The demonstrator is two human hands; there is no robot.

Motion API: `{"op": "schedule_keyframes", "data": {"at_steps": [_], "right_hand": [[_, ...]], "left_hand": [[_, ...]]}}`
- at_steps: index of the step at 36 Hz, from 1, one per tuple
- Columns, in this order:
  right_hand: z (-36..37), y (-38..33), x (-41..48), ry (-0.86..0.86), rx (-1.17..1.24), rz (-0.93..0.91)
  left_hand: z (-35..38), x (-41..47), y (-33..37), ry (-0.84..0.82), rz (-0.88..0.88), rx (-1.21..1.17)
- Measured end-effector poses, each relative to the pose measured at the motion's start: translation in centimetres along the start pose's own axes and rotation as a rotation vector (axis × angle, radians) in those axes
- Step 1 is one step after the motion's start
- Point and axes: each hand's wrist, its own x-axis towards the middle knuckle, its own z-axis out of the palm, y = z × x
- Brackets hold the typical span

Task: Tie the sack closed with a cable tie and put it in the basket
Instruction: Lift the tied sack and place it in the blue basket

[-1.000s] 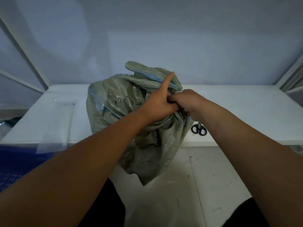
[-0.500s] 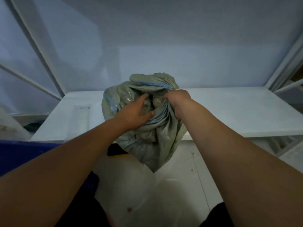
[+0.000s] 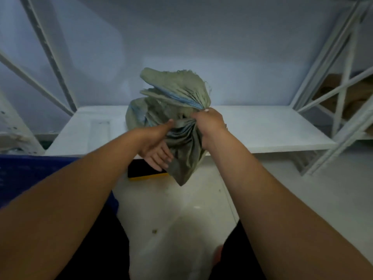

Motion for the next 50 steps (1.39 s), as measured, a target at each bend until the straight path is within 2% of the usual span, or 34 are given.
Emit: {"op": "schedule_keyframes", "data": {"at_steps": [3, 5, 7, 9, 11, 14, 16, 18, 21, 23, 27, 29, 33, 39, 46, 50], "right_hand": [[0.3, -0.6, -0.1, -0.076, 0.092, -0.031], [0.7, -0.9, 0.9, -0.14, 0.101, -0.041], [1.3, -1.1, 1.4, -0.174, 0.07, -0.019], [2.1, -1.2, 2.1, -0.201, 0.017, 0.021], [2.8, -1.3, 2.7, -0.223, -0.049, 0.044], [3.4, -1.5, 3.7, -0.203, -0.096, 0.051], [3.3, -1.3, 4.7, -0.171, -0.128, 0.035], [3.0, -0.8, 5.5, -0.105, -0.169, 0.039], [2.5, -0.7, 5.8, -0.064, -0.206, 0.057], [2.0, -0.6, 5.9, -0.069, -0.176, 0.16], [1.8, 0.2, 5.1, -0.207, 0.036, 0.49], [2.1, 1.0, 5.3, -0.243, 0.141, 0.511], [2.9, 1.7, 5.6, -0.288, 0.261, 0.446], [4.2, 0.8, 5.0, -0.306, 0.388, 0.242], [5.7, 0.1, 4.4, -0.205, 0.514, 0.023], [6.0, -0.3, 4.2, -0.213, 0.533, -0.067]], "left_hand": [[1.0, 3.4, -0.3, -0.252, -0.026, -0.331], [2.1, 5.6, -0.5, -0.344, -0.045, -0.609], [2.5, 7.3, -0.4, -0.316, 0.029, -0.824], [2.4, 8.0, -0.1, -0.267, 0.121, -0.935], [2.1, 8.5, 0.2, -0.328, 0.201, -1.034], [2.0, 8.5, 1.7, -0.219, 0.215, -1.063], [2.2, 8.5, 2.4, -0.007, 0.287, -1.051], [2.6, 7.9, 2.8, 0.024, 0.383, -0.98], [1.9, 8.2, 3.4, 0.135, 0.392, -0.942], [1.6, 8.3, 3.8, 0.127, 0.397, -0.927], [1.2, 9.0, 4.1, 0.23, 0.442, -0.806], [1.1, 9.2, 4.2, 0.24, 0.458, -0.79], [0.5, 9.4, 4.2, 0.17, 0.554, -0.808], [-1.0, 9.8, 4.9, 0.072, 0.787, -0.955], [-0.5, 5.3, 5.6, 0.024, 0.947, -0.919], [-0.8, 4.3, 5.8, 0.078, 0.99, -0.982]]}}
